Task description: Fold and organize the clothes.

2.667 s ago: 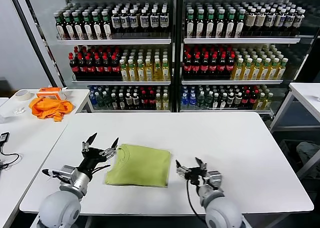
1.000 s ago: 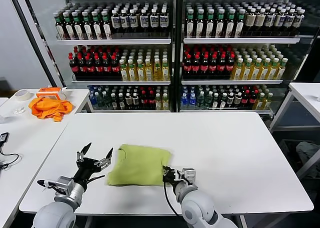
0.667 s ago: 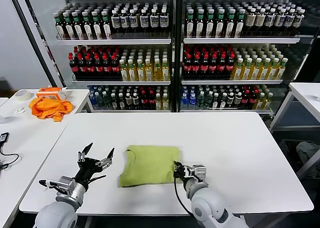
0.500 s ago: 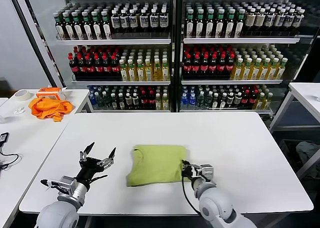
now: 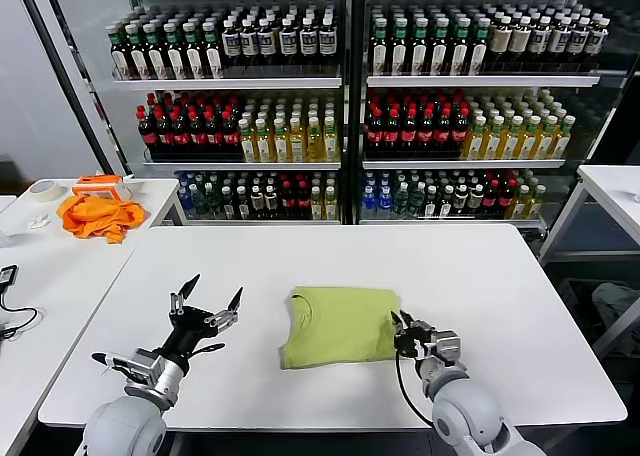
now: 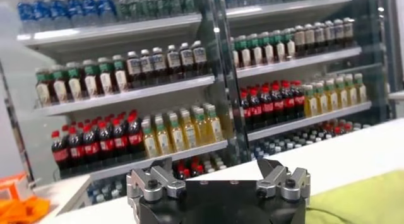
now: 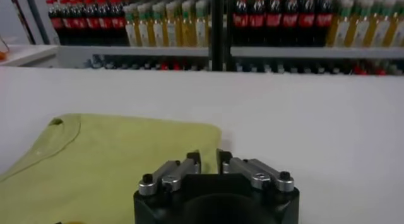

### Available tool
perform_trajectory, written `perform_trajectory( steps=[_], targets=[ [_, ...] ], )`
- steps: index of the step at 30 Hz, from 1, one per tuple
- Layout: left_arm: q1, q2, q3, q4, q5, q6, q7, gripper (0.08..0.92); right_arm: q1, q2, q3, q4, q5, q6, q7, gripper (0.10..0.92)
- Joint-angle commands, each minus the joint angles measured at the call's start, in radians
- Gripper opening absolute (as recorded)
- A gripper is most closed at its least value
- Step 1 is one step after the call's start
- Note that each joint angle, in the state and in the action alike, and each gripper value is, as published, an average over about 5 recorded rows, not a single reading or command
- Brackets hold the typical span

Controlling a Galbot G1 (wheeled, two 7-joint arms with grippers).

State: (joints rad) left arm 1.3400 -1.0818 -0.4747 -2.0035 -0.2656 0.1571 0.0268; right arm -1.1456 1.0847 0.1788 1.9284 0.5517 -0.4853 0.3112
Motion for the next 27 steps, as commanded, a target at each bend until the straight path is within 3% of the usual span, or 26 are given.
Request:
perform_trajectory(
  steps=[1, 19, 27],
  targets=[
    [-0.026, 0.0, 0.001, 0.018, 0.114, -0.049, 0.08, 0.823, -0.097, -0.062, 0.138, 0.111, -0.205, 0.151, -0.114, 0.3],
    [-0.062, -0.012, -0.019, 0.069, 0.097, -0.124, 0.125, 0.822, -0.146, -0.077, 0.372, 0.011, -0.223, 0.278, -0.1, 0.793],
    [-0.071, -0.05, 0.0, 0.065, 0.1, -0.12, 0.132, 0.823, -0.168, -0.077, 0.388, 0.038, -0.248, 0.267, -0.105, 0.823]
  ],
)
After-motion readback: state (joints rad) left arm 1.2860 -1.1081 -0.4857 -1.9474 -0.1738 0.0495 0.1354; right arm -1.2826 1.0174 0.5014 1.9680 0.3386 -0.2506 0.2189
